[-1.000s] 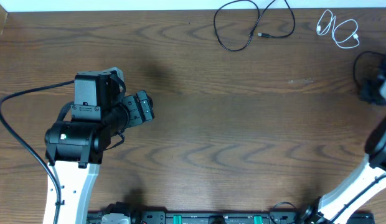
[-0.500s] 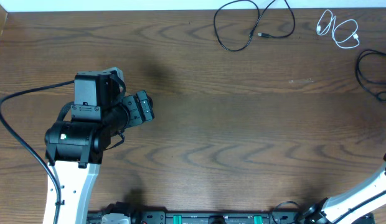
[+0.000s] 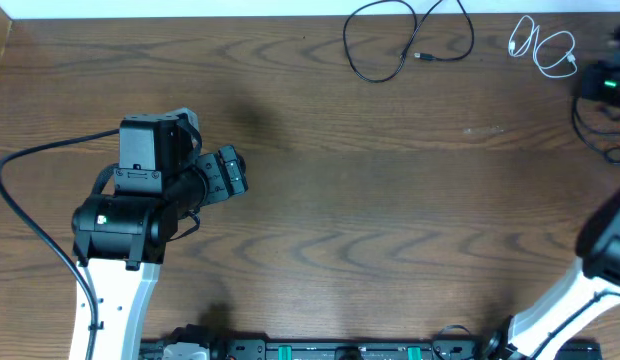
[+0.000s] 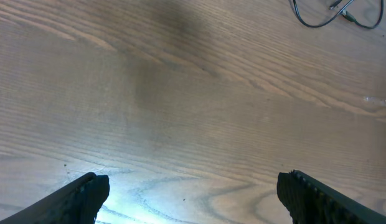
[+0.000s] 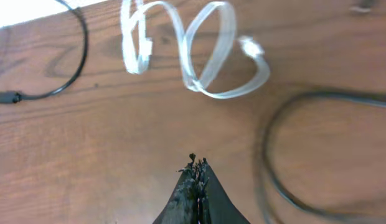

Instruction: Untangle cables

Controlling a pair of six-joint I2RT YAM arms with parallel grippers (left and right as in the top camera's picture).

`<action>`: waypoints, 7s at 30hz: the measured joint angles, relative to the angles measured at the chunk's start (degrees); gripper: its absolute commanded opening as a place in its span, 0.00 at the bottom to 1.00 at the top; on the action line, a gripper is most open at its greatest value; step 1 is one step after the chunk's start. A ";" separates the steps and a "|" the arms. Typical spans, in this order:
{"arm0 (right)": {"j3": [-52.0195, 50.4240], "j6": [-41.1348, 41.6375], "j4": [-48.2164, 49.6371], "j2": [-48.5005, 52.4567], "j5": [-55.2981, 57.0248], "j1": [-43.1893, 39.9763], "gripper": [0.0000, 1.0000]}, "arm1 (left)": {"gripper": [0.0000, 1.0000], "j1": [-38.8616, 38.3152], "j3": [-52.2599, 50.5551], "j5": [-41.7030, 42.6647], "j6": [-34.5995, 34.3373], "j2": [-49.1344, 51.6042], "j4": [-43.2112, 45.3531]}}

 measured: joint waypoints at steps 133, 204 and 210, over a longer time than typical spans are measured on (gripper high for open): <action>41.42 0.52 -4.63 30.95 -27.93 24.41 0.01 | 0.92 0.00 0.00 0.02 0.00 0.00 0.00; 23.63 -9.20 -10.16 -14.99 5.16 31.87 0.07 | 0.92 0.00 0.00 0.02 0.00 0.00 -0.02; 22.27 -9.38 -13.33 -25.86 5.35 30.67 0.06 | 0.92 0.02 0.00 0.00 0.00 0.00 0.00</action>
